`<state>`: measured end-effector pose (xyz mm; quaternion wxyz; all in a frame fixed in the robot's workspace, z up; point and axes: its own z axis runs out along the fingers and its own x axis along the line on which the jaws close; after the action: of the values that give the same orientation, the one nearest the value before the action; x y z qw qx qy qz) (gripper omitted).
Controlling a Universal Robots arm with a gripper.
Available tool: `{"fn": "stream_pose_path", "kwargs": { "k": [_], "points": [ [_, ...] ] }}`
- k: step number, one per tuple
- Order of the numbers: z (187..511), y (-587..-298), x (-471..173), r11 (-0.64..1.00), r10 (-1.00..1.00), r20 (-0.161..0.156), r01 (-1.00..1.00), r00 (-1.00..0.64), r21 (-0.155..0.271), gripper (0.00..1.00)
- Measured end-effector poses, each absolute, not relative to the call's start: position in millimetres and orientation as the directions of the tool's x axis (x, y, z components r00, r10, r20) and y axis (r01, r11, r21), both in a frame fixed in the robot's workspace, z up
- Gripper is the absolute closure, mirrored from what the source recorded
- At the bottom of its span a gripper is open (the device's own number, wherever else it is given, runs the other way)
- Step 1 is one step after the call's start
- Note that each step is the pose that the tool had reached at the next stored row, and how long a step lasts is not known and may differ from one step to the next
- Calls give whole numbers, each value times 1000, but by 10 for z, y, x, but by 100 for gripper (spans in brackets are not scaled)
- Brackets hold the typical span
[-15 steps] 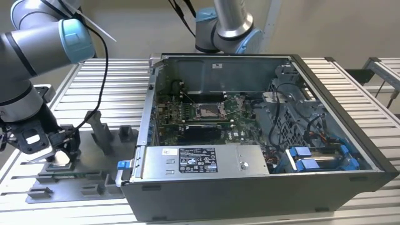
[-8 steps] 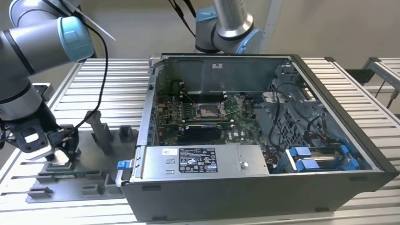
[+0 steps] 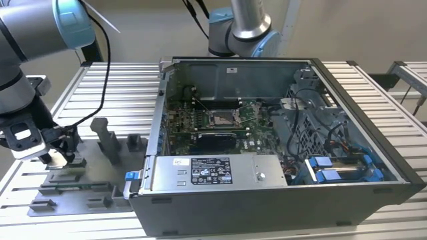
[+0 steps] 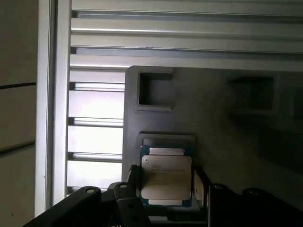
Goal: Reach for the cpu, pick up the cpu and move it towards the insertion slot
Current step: 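Pick up the cpu and move it towards the insertion slot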
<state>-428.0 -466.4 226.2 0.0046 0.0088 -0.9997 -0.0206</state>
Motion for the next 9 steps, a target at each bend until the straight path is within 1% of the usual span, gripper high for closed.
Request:
{"fn": "stream_pose_path", "kwargs": {
  "k": [9],
  "points": [
    [2623, -4664, -4279, 999, -18, 14, -17, -1000, 41, 100]
  ]
}}
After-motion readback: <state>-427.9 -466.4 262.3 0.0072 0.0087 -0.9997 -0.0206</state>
